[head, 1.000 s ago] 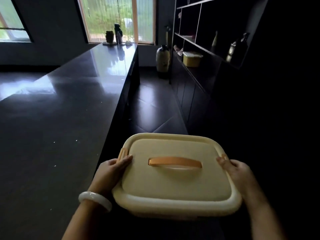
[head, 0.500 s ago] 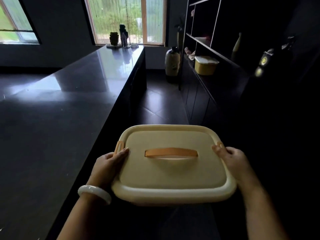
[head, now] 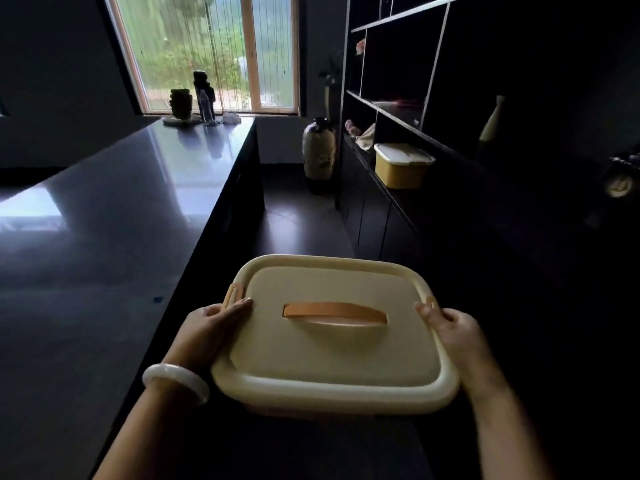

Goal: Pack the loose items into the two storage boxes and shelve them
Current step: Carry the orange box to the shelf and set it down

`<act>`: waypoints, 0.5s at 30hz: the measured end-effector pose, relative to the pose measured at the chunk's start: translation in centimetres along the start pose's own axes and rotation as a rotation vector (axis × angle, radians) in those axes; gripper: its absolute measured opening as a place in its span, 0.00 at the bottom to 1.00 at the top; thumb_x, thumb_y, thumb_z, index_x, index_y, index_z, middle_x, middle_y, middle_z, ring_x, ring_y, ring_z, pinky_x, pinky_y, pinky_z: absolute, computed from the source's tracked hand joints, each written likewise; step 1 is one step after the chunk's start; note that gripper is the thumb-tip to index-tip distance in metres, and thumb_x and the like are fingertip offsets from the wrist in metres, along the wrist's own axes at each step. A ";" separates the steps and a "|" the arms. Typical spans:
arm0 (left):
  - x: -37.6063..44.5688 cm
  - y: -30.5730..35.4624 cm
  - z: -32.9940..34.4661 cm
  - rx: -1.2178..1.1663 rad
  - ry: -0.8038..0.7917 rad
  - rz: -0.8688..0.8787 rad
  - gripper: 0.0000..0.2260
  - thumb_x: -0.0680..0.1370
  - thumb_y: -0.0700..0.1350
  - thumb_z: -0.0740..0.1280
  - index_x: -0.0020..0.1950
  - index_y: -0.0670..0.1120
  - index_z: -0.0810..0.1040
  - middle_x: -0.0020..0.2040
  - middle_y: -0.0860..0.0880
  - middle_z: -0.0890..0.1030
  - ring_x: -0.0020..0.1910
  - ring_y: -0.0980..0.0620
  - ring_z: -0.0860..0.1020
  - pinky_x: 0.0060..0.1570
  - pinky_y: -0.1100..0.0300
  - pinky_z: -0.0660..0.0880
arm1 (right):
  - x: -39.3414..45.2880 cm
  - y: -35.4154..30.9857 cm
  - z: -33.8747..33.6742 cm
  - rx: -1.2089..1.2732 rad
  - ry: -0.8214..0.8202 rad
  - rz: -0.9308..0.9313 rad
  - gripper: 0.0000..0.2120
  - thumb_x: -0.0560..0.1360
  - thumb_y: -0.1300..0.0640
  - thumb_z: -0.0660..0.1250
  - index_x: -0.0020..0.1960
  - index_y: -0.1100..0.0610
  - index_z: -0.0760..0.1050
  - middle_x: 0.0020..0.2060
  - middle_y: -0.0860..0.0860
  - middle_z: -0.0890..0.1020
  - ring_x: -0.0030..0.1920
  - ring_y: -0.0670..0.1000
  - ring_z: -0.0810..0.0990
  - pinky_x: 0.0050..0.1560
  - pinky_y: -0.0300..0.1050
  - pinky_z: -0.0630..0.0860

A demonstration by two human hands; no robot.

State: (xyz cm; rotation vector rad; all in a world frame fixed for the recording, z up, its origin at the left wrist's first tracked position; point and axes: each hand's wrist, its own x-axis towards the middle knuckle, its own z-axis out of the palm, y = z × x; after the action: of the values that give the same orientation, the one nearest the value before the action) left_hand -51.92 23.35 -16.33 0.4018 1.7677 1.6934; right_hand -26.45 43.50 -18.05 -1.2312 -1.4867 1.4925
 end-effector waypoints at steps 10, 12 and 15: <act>22.6 3.2 8.6 0.066 -0.154 -0.049 0.19 0.65 0.54 0.75 0.40 0.37 0.82 0.36 0.38 0.82 0.35 0.44 0.79 0.35 0.53 0.77 | 21.1 -2.7 2.6 0.001 0.129 0.050 0.20 0.73 0.54 0.72 0.48 0.72 0.77 0.37 0.65 0.82 0.34 0.58 0.79 0.34 0.47 0.75; 27.2 3.8 10.5 0.079 -0.161 -0.048 0.17 0.61 0.56 0.75 0.33 0.42 0.81 0.32 0.41 0.81 0.30 0.47 0.79 0.28 0.56 0.75 | 25.9 -2.7 3.2 0.001 0.136 0.057 0.20 0.73 0.54 0.72 0.48 0.73 0.76 0.37 0.65 0.81 0.34 0.58 0.79 0.35 0.48 0.75; 34.2 4.7 13.8 0.108 -0.172 -0.063 0.19 0.60 0.58 0.76 0.33 0.42 0.81 0.34 0.40 0.81 0.33 0.44 0.79 0.35 0.52 0.76 | 33.7 -2.8 4.0 0.012 0.146 0.062 0.19 0.73 0.55 0.72 0.47 0.73 0.77 0.38 0.66 0.81 0.35 0.59 0.79 0.37 0.50 0.75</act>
State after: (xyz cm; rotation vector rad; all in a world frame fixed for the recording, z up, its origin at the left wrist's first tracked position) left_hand -69.49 55.96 -19.36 0.5175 1.7310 1.4788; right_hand -41.25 74.02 -20.77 -1.3600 -1.3525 1.4168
